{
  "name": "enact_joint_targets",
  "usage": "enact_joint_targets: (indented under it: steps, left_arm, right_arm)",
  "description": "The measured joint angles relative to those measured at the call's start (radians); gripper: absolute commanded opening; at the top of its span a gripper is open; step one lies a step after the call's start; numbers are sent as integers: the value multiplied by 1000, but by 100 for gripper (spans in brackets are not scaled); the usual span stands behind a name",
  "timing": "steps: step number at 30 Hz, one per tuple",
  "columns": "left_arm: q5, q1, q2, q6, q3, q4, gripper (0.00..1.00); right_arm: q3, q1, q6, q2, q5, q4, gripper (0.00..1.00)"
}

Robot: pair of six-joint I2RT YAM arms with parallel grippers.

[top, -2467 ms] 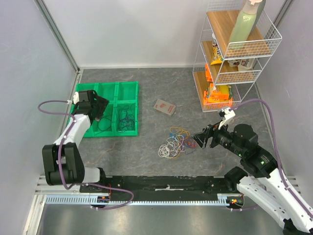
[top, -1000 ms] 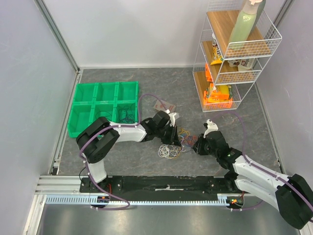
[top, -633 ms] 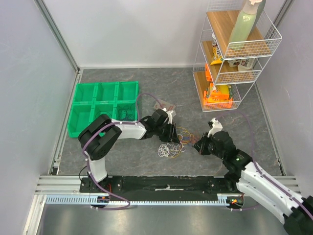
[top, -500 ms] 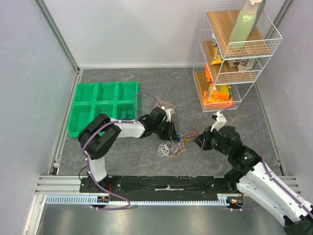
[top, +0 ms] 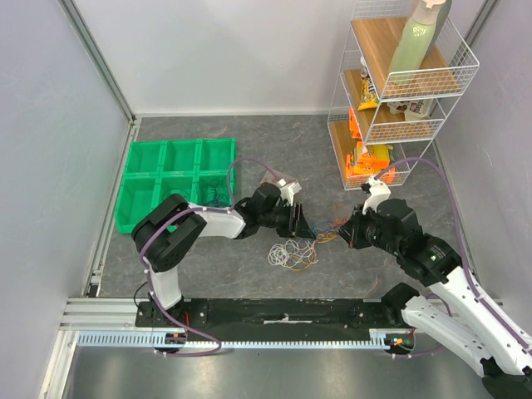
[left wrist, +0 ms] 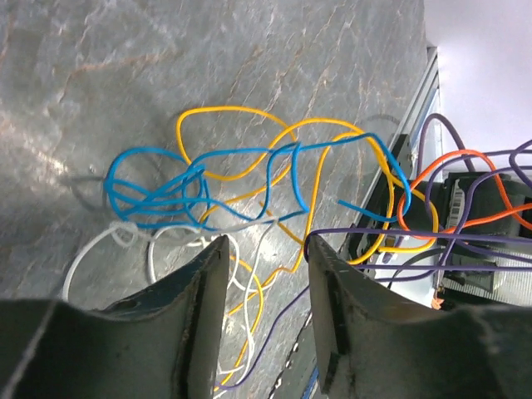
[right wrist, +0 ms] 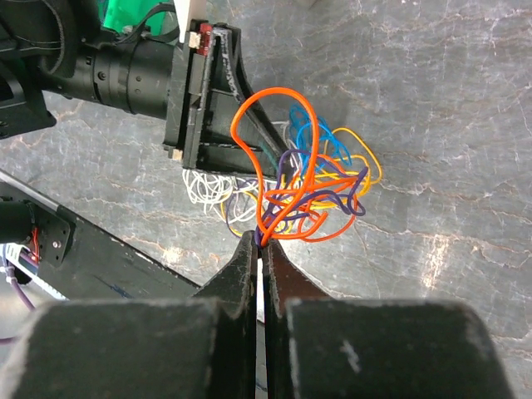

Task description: Untangle the cables

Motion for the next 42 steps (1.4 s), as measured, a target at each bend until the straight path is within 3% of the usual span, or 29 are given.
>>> enact_joint_targets:
  steps: [2, 4, 7, 12, 15, 20, 24, 32, 37, 40, 42]
  left_arm:
    - [11, 1, -9, -4, -23, 13, 43]
    - [13, 1, -36, -2, -45, 7, 30]
    - [3, 9, -86, 11, -56, -35, 2]
    - [-5, 23, -183, 47, -56, -115, 2]
    - [2, 24, -243, 57, -56, -135, 2]
    - [21, 24, -332, 69, -53, -157, 2]
    - [35, 24, -386, 85, -21, -196, 2]
    - [56, 24, -406, 97, 51, -253, 2]
    - [65, 24, -408, 97, 51, -268, 2]
    - [65, 24, -416, 97, 53, -283, 2]
    - [64, 24, -420, 97, 63, -293, 2]
  right_arm:
    - [-1, 0, -6, -2, 4, -11, 1]
    - [-16, 0, -9, -3, 7, -3, 3]
    - [-67, 0, 0, -21, 21, 38, 20]
    - [-167, 0, 28, -29, 38, 105, 51]
    - [-199, 0, 35, -2, 47, 122, 63]
    - [-203, 0, 21, 49, 35, 128, 68]
    - [-203, 0, -6, 14, -25, 153, 78]
    - [-208, 1, -42, -16, -282, 413, 77]
    - [-243, 8, -51, 74, -362, 563, 66]
    - [-266, 24, -39, 128, -395, 632, 51]
    - [-280, 43, -23, 151, -415, 669, 24]
